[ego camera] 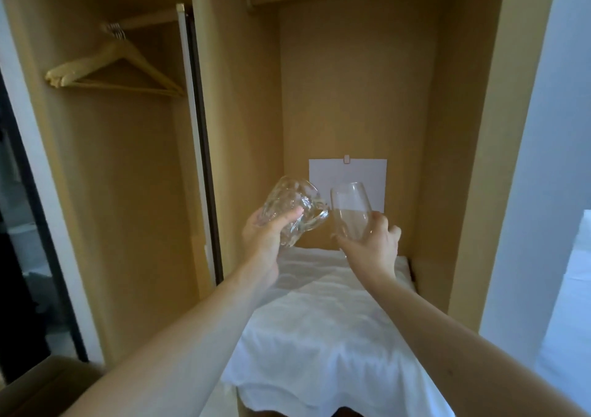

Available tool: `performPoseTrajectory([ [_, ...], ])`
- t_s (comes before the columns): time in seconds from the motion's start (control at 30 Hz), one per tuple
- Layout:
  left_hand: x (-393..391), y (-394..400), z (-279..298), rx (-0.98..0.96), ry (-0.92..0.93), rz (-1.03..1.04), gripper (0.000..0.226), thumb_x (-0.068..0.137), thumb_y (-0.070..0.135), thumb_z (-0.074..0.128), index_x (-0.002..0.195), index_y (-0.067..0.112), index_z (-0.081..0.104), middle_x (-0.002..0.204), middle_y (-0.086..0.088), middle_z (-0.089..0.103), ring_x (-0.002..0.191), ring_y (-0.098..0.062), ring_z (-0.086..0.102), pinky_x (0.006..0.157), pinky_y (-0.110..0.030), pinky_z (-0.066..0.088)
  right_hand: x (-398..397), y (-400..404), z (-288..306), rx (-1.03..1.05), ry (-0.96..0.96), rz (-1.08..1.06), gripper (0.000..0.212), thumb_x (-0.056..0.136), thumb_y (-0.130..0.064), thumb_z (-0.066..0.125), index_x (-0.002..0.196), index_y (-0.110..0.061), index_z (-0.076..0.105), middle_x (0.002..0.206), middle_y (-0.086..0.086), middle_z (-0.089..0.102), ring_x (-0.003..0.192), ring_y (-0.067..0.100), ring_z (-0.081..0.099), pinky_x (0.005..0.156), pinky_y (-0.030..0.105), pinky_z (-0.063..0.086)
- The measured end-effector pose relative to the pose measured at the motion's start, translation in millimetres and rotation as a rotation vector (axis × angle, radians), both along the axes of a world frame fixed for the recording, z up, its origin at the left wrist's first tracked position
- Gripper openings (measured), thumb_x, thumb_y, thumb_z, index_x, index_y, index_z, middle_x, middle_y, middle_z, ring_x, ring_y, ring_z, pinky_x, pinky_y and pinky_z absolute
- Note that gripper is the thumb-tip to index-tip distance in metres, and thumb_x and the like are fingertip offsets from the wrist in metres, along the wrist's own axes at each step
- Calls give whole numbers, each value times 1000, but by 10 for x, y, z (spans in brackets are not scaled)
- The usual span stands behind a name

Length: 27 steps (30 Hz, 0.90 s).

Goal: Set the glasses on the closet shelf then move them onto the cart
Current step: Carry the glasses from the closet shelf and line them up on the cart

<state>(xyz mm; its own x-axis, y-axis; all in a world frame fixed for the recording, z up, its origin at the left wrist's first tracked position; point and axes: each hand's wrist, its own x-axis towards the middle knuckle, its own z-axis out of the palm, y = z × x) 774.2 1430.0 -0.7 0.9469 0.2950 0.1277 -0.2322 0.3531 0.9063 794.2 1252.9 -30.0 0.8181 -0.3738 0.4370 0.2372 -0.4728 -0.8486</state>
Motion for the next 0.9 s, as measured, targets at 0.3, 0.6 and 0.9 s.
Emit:
performPoseTrajectory([
  [0.3,240,34,-201,-185,72,-333,72,64,15,91,125,-6,60,67,-5,64,49,-16,53,48,-25,46,-60,89,-118,55,-19,-165,69,67,-44,87,118,-17,48,114,1,48,106,22,49,93,36,42],
  [0.6,183,-412,-290,-231,121,-768,46,65,22,84,107,11,71,80,-7,74,65,-21,70,62,-31,55,-458,-120,-298,-12,-48,-420,66,68,-40,88,107,-29,36,104,-7,43,99,15,45,85,26,32],
  [0.9,-35,-1307,-504,-117,162,-1052,73,44,31,94,110,11,71,108,-14,71,87,-30,71,77,-41,57,-1173,-781,-489,1,-85,-702,91,60,-40,92,136,-21,45,118,-2,49,102,20,60,95,42,51],
])
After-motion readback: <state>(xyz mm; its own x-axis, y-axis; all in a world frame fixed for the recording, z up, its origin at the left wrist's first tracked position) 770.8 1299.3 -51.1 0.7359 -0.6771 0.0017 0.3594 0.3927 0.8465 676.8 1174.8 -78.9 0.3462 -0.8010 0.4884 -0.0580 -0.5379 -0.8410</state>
